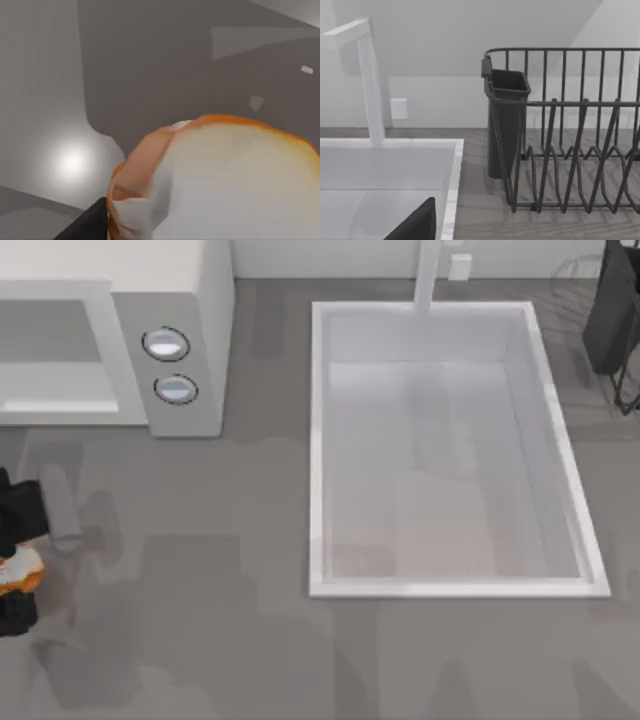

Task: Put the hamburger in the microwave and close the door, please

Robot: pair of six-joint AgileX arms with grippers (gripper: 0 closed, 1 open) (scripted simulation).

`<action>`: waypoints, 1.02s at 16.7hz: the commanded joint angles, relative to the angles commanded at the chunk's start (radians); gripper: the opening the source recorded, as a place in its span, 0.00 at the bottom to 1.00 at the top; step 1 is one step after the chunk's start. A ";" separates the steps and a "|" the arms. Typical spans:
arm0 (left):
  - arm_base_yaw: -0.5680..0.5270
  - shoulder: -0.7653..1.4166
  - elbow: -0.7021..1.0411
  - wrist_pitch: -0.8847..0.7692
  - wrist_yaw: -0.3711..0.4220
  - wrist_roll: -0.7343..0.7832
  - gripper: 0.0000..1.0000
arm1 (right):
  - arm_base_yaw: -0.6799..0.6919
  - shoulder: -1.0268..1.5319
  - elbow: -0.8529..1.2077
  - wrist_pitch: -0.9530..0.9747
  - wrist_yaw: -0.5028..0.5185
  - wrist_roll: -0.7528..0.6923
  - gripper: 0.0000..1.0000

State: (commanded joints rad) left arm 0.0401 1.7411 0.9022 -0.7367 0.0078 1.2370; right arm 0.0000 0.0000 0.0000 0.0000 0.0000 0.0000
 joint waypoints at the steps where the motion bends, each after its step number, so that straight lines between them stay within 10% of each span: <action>1: 0.001 0.019 0.000 0.020 0.000 0.002 1.00 | 0.000 0.000 0.000 0.000 0.000 0.000 1.00; 12: 0.017 0.181 0.108 0.080 0.001 0.011 1.00 | 0.000 0.000 0.000 0.000 0.000 0.000 1.00; 17: 0.017 0.181 0.108 0.080 0.001 0.011 0.62 | 0.000 0.000 0.000 0.000 0.000 0.000 1.00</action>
State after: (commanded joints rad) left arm 0.0572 1.9225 1.0105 -0.6566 0.0084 1.2479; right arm 0.0000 0.0000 0.0000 0.0000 0.0000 0.0000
